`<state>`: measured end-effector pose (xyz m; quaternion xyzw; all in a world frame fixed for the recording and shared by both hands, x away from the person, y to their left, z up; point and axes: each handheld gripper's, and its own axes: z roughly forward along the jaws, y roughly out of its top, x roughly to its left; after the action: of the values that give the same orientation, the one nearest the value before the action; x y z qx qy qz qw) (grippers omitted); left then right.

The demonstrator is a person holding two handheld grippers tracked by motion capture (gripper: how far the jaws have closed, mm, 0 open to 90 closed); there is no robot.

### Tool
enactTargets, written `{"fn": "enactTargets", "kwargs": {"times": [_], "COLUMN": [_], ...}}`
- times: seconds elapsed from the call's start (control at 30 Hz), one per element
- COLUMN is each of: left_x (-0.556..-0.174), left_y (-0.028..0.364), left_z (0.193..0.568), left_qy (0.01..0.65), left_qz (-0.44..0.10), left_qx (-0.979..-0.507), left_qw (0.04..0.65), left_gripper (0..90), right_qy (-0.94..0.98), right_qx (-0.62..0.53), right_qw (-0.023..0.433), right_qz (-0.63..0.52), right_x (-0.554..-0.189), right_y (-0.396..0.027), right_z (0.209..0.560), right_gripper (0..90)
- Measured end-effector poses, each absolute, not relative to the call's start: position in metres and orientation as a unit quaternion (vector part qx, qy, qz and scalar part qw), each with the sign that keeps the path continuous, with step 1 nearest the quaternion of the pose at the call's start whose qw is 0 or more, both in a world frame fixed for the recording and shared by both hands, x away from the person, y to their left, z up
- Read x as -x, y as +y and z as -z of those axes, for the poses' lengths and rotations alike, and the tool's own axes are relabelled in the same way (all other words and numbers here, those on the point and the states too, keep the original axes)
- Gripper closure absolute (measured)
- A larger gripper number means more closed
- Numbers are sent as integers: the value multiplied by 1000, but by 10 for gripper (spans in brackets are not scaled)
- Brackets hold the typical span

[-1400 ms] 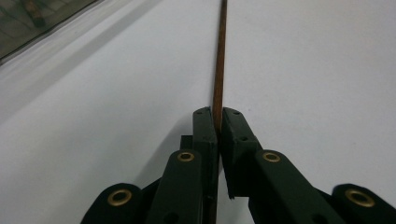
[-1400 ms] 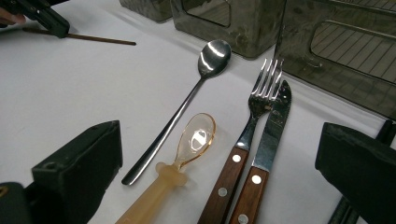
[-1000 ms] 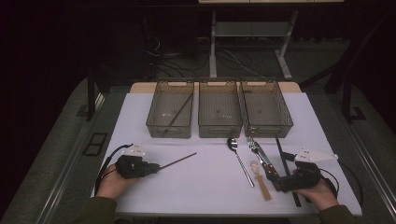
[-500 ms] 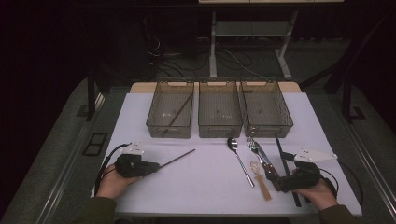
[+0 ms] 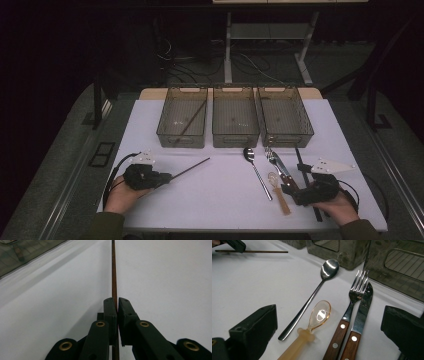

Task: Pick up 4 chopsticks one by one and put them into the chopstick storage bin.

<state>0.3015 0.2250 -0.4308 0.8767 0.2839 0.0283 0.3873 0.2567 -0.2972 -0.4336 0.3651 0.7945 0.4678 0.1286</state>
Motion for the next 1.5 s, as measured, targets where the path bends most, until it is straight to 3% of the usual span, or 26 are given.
{"fn": "enactTargets", "kwargs": {"times": [0.93, 1.5], "left_x": [-297, -311], "left_y": [201, 194], "left_z": [402, 388], "left_qy": [286, 322], "left_qz": [-39, -57], "left_qx": [-860, -842], "left_qw": [421, 429], "left_gripper": [852, 852], "right_qy": [794, 792], "right_qx": [-366, -369], "right_qw": [129, 128], "right_qz": [-468, -469], "right_x": [-257, -257], "right_y": [-298, -298], "right_z": [433, 433], "right_gripper": [8, 8]}}
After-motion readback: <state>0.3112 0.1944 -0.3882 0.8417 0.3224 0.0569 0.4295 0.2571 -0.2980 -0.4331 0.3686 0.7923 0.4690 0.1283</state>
